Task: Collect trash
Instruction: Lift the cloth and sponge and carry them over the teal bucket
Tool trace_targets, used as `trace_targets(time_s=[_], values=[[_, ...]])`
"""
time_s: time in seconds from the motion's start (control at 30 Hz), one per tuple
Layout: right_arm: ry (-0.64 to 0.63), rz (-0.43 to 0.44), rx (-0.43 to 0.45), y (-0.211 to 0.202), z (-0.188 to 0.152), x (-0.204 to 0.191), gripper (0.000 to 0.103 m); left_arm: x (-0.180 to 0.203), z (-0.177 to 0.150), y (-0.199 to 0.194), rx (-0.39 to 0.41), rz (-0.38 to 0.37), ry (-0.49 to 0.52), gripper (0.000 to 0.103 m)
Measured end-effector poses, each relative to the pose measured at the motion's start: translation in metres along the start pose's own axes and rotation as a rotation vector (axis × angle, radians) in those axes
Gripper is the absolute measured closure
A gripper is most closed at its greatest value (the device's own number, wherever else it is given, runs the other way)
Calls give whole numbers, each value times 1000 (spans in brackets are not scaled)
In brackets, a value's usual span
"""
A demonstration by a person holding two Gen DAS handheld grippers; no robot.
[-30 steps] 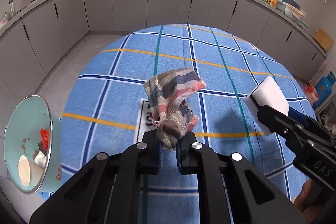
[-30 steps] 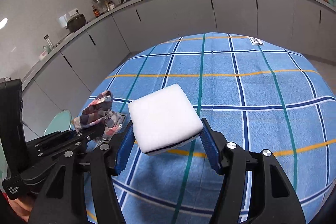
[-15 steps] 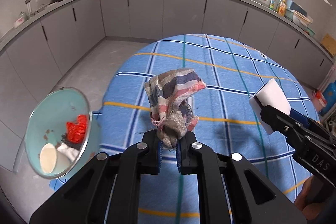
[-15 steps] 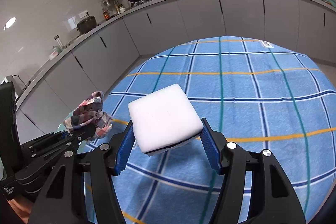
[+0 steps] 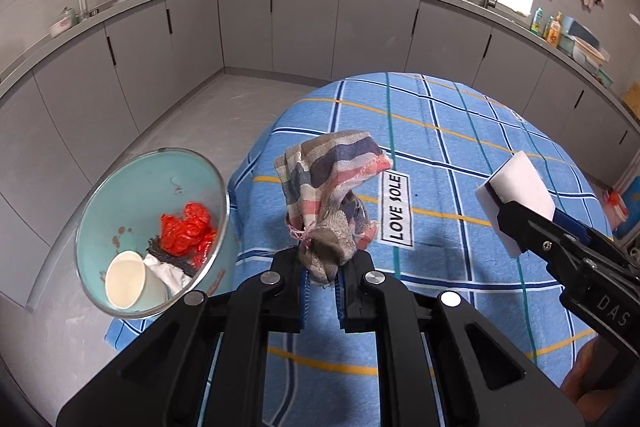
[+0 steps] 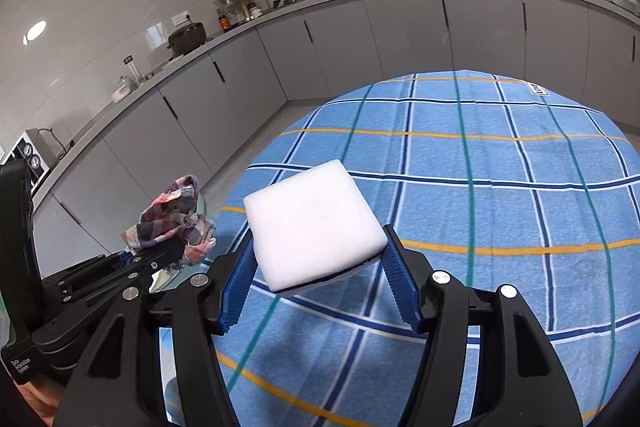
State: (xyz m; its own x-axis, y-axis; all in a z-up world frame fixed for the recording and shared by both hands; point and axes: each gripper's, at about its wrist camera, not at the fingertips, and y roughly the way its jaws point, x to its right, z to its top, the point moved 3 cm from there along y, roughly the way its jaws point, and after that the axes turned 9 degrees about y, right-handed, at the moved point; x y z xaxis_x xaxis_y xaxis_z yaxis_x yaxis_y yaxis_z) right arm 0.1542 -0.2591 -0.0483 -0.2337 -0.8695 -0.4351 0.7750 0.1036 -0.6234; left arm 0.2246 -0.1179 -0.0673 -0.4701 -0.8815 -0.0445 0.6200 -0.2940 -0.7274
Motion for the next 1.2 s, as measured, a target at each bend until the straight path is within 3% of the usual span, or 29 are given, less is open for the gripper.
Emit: trace_targets(time_s=[0.5, 1.2], values=[[-41, 37, -3, 4, -9, -37, 42, -37, -12, -21, 32, 17, -72, 93], [-140, 169, -47, 23, -27, -131, 42, -124, -21, -52, 79, 151, -195, 93]])
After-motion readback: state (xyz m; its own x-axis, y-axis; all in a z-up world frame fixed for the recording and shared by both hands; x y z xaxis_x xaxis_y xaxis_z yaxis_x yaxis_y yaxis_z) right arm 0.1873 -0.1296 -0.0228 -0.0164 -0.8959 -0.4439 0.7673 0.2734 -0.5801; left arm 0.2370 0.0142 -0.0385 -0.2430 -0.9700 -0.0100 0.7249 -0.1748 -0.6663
